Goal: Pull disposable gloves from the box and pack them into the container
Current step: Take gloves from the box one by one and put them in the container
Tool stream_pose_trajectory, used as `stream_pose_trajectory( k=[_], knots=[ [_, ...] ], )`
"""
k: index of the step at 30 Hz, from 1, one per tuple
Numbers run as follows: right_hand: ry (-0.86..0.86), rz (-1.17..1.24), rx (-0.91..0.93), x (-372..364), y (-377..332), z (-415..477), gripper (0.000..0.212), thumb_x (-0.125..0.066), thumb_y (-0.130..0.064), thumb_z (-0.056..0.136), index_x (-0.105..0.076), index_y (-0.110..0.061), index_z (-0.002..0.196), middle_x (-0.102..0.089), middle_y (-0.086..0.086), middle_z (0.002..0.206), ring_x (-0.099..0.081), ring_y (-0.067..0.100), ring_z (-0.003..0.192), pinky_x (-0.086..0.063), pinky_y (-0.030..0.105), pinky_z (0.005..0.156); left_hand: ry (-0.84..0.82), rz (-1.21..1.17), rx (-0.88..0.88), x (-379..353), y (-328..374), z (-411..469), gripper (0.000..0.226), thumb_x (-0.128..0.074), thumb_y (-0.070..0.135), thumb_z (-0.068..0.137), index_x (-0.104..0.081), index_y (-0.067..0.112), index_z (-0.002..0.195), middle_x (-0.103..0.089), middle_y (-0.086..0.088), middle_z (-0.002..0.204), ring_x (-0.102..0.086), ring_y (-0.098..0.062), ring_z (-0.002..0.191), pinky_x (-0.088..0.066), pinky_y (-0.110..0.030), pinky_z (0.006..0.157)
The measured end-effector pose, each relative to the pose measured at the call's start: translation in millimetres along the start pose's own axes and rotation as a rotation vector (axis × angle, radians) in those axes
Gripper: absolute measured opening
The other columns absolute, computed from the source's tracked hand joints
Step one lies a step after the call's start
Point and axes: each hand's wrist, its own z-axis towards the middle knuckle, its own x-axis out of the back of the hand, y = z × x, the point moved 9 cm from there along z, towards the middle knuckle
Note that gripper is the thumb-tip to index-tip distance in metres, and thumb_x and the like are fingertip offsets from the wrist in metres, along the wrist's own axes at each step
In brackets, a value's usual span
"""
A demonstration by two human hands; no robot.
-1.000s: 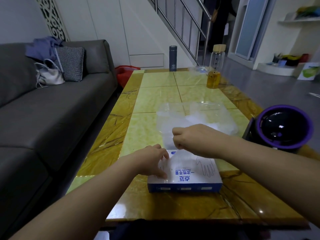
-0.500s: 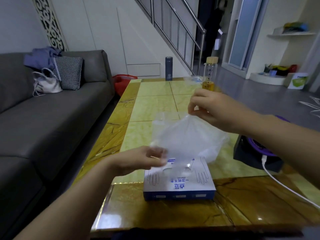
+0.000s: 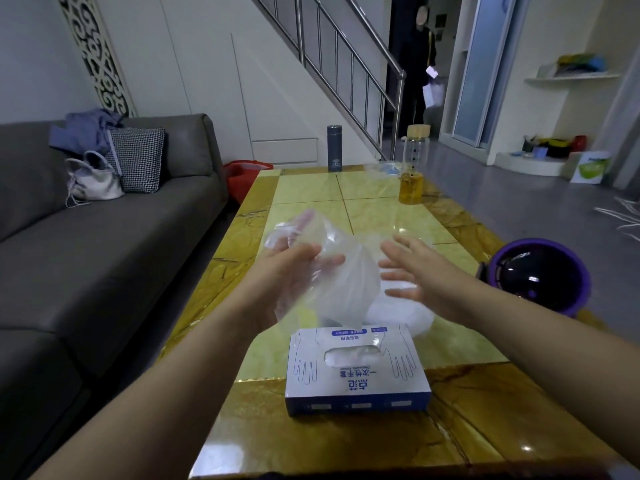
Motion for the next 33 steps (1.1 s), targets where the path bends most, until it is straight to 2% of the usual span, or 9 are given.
stream_pose_trajectory(
  k=[5, 8, 11, 16, 21, 24, 28, 30, 33],
  knots=[
    [-0.168, 0.533, -0.122, -30.4, -7.3, -6.7, 0.051, -0.061, -0.046, 0.070, -0.050, -0.016, 0.111, -0.067, 0.014, 0.100, -0.064, 0.026, 0.096, -0.051, 0.040, 0.090, -0.009, -0.068, -0.024, -2.4, 9.7, 7.7, 0.031, -0.047, 0.001, 0.091, -0.046, 0.014, 0.119, -0.055, -0.024, 0.106, -0.071, -0.022, 0.089, -0.058, -0.028, 0.071],
    [-0.081, 0.655, 0.019, -22.7, -33.1, 2.8, 0.071, -0.068, -0.021, 0.070, -0.042, -0.018, 0.136, -0.069, 0.009, 0.087, -0.068, 0.018, 0.074, -0.059, 0.032, 0.072, -0.019, -0.109, -0.101, 1.0, 21.9, 21.8, 0.022, -0.048, 0.002, 0.083, -0.046, 0.004, 0.105, -0.052, -0.027, 0.114, -0.069, -0.027, 0.097, -0.058, -0.034, 0.073],
    [0.020, 0.411, 0.265, -3.1, -77.8, 7.2, 0.059, -0.060, 0.006, 0.082, -0.048, -0.023, 0.132, -0.065, 0.008, 0.098, -0.065, 0.014, 0.077, -0.059, 0.028, 0.073, -0.013, -0.023, -0.171, -3.0, 41.6, 38.9, 0.021, -0.044, -0.001, 0.088, -0.045, 0.007, 0.108, -0.051, -0.021, 0.105, -0.070, -0.023, 0.093, -0.055, -0.038, 0.084],
    [0.125, -0.103, 0.461, 32.0, -115.5, 20.4, 0.045, -0.056, 0.008, 0.087, -0.060, -0.020, 0.122, -0.059, -0.011, 0.124, -0.055, 0.006, 0.112, -0.047, 0.015, 0.092, 0.180, 0.186, -0.217, 25.7, 50.4, 73.0, 0.034, -0.054, 0.005, 0.087, -0.047, 0.016, 0.119, -0.051, 0.004, 0.068, -0.047, -0.008, 0.054, -0.048, -0.027, 0.060],
    [0.090, -0.470, 0.194, 52.7, -46.3, 58.5, 0.056, -0.058, 0.004, 0.088, -0.049, -0.019, 0.138, -0.043, -0.008, 0.143, -0.040, 0.005, 0.126, -0.038, 0.016, 0.083, 0.590, 0.500, 0.009, 100.6, 21.7, 71.5, 0.075, -0.061, 0.018, 0.089, -0.019, 0.026, 0.150, -0.049, 0.003, 0.117, -0.053, -0.019, 0.100, -0.044, -0.036, 0.095],
    [0.054, -0.608, 0.112, 55.9, -23.3, 72.1, 0.059, -0.058, 0.001, 0.087, -0.045, -0.018, 0.141, -0.043, -0.005, 0.145, -0.040, 0.007, 0.126, -0.034, 0.020, 0.089, 0.787, 0.807, -0.451, 90.3, 76.5, 50.1, 0.060, -0.055, 0.014, 0.085, -0.038, 0.020, 0.141, -0.038, 0.000, 0.127, -0.047, -0.017, 0.113, -0.040, -0.034, 0.103],
    [0.008, -0.768, 0.069, 53.9, -9.9, 86.7, 0.061, -0.059, -0.001, 0.085, -0.044, -0.017, 0.142, -0.043, -0.003, 0.146, -0.042, 0.012, 0.130, -0.035, 0.015, 0.083, 0.225, 1.339, -1.175, -51.5, 99.3, 26.6, 0.034, -0.054, 0.006, 0.085, -0.065, 0.013, 0.116, -0.055, -0.007, 0.114, -0.052, -0.013, 0.096, -0.047, -0.038, 0.090],
    [-0.005, -0.850, 0.045, 54.2, -3.4, 93.0, 0.062, -0.060, -0.003, 0.084, -0.044, -0.016, 0.142, -0.044, -0.003, 0.145, -0.043, 0.013, 0.129, -0.037, 0.015, 0.082, -0.261, 1.637, -0.973, -100.1, 52.9, 45.6, 0.034, -0.054, 0.016, 0.091, -0.062, 0.021, 0.123, -0.057, -0.002, 0.123, -0.053, -0.011, 0.100, -0.043, -0.032, 0.092],
    [-0.033, -1.029, 0.004, 54.4, 6.7, 97.1, 0.063, -0.060, -0.005, 0.084, -0.041, -0.016, 0.144, -0.041, -0.001, 0.147, -0.042, 0.016, 0.131, -0.039, 0.020, 0.095, -0.532, 2.070, -0.191, -70.5, -28.6, 90.8, 0.053, -0.053, 0.043, 0.093, -0.039, 0.031, 0.142, -0.043, 0.005, 0.144, -0.043, -0.018, 0.129, -0.036, -0.037, 0.105]
  ],
)
